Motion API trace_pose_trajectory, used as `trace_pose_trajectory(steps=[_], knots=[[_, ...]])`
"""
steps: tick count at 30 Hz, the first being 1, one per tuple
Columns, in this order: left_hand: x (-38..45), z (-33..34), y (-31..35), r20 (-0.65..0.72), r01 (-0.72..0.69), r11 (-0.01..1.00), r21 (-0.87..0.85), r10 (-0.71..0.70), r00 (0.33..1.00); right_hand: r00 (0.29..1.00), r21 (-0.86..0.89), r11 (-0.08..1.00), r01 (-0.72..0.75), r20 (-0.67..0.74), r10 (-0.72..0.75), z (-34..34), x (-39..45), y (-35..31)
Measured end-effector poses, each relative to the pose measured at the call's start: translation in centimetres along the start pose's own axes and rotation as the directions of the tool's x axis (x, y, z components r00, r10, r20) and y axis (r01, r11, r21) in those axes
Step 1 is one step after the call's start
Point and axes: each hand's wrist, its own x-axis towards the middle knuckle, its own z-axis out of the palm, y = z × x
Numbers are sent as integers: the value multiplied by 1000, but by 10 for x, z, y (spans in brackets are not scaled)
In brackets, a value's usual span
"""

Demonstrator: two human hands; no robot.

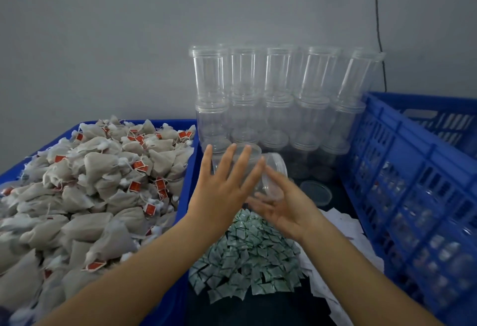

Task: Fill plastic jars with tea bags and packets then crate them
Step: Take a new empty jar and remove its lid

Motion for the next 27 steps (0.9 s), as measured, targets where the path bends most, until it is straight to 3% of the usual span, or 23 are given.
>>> trace_pose_trajectory(steps=[5,9,12,14,15,17,19,21,24,27], knots=[[-21,-3,0,-73,-250,965,85,256,964,949,-245,926,-288,60,311,-37,-8,4],[-28,-4,12,-109,-395,911,123,408,907,910,-225,918,-326,189,370,-49,-1,11],[-28,-5,24,-33,-384,917,109,389,921,920,-231,909,-346,109,378,-47,-1,19],[-22,-10,25,133,-289,957,9,285,949,971,-382,895,-232,-35,237,-46,-1,19],[-21,-11,24,255,-204,976,-79,217,942,996,-514,853,-94,-42,85,-48,-1,20],[-17,-8,16,467,-1,951,-310,153,871,966,-707,664,245,122,-227,-49,-3,15],[-12,-6,5,594,275,762,-586,173,786,912,-737,542,403,276,-302,-52,-10,5],[-7,-6,-7,693,565,423,-708,265,670,895,-760,475,444,348,-279,-55,-15,-9],[-7,-5,-14,681,802,-58,-595,495,540,839,-727,419,544,491,-237,-59,-19,-25],[-10,-2,-15,501,848,-290,-443,704,503,747,-611,446,654,615,-253,-57,-24,-33]])
